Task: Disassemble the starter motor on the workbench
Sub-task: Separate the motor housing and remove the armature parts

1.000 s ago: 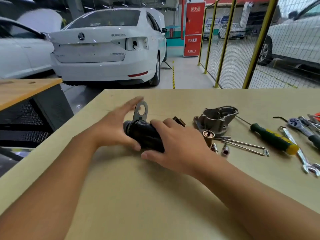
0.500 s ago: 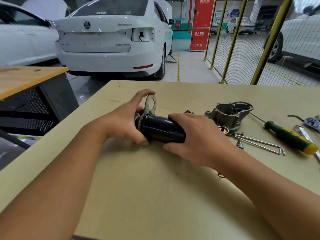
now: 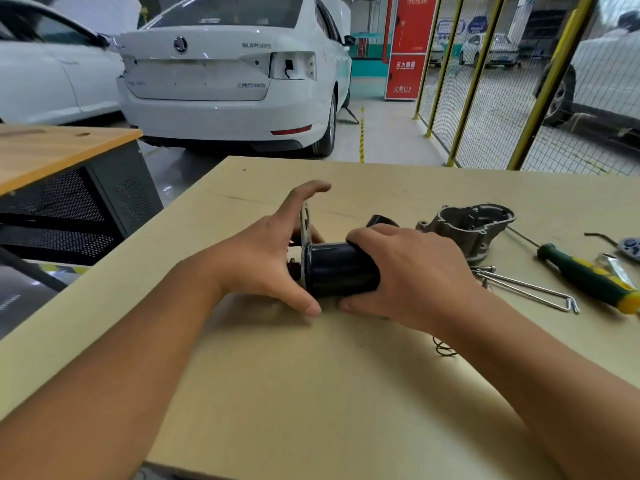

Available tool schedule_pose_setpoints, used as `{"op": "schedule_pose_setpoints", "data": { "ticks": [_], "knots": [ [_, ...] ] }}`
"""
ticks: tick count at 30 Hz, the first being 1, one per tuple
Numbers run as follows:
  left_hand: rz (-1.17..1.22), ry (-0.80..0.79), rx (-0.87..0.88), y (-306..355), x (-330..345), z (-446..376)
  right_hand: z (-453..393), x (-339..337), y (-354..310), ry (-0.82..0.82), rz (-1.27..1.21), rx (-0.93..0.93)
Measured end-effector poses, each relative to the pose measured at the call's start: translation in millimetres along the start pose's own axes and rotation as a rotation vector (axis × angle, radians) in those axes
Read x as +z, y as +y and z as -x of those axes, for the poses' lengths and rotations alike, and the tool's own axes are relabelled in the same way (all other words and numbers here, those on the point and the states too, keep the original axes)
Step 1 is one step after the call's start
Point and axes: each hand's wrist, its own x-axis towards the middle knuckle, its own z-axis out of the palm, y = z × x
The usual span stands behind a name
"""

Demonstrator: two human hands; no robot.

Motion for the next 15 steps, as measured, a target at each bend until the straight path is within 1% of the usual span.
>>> {"op": "schedule_pose_setpoints", "data": {
  "ticks": [2, 6, 15],
  "knots": [
    [0.052, 0.002, 0.004, 1.4, 1.7, 0.8, 0.6, -1.1, 1.7, 0.015, 0.018, -0.009],
    [0.129, -0.048, 0.019, -0.3, 1.9, -0.2, 0.9, -2.4, 5.9, 0.017, 0.027, -0.004],
    [0.126, -0.034, 0.007, 0.1, -1.4, 2.4, 7.0, 0.2, 7.2, 0.050, 0.032, 0.012]
  ]
}}
